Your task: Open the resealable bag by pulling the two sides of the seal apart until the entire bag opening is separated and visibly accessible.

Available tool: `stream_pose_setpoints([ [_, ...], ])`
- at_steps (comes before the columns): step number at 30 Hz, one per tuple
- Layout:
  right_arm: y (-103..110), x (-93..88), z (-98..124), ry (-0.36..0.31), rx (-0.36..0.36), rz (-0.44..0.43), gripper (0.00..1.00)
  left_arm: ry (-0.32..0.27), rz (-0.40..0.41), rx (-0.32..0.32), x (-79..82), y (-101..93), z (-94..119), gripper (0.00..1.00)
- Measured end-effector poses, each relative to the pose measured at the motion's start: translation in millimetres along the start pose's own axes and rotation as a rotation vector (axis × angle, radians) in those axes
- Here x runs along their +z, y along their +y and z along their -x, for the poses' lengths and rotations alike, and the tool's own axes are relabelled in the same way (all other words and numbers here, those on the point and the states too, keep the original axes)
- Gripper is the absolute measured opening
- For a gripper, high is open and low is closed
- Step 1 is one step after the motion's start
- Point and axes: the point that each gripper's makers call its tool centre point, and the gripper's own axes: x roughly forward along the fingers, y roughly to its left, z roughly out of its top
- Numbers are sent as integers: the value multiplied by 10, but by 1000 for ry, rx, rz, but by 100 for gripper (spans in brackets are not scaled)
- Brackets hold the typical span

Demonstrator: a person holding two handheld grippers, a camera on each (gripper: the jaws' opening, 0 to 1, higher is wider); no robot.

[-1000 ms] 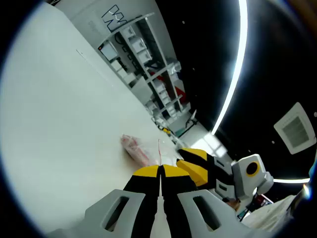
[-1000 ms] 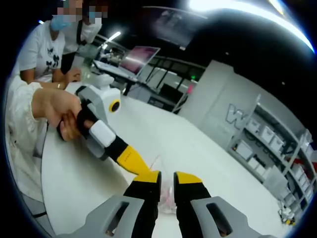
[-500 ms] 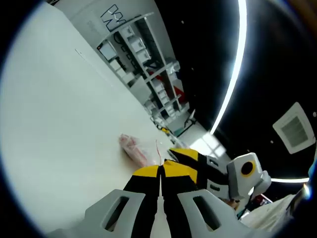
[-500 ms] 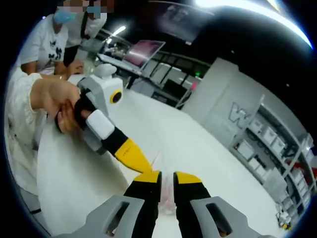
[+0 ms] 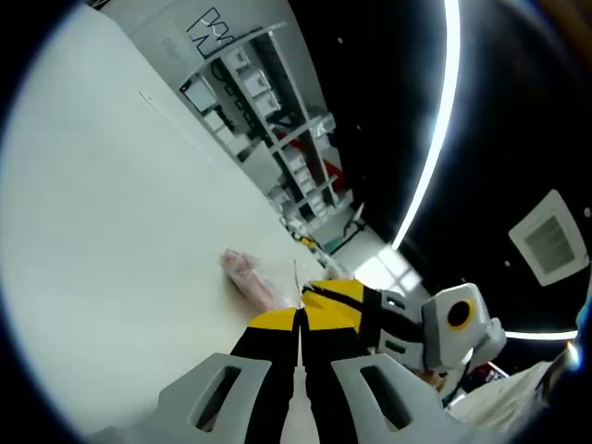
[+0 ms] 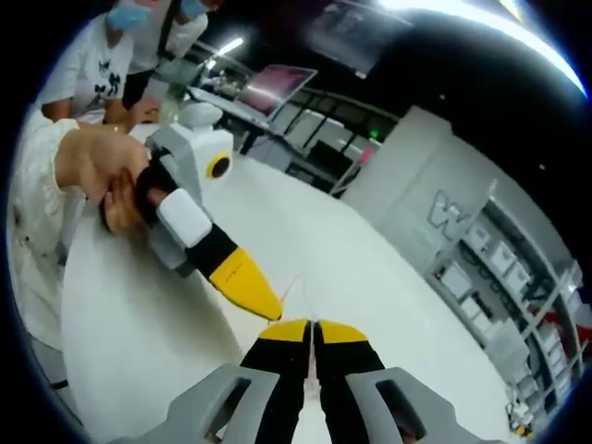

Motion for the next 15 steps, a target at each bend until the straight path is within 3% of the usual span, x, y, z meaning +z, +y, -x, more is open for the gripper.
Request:
stream_pose_setpoints([
  [15,-65,-3,35,3,-25,-16,0,10,-8,18,-9,31,-7,1],
])
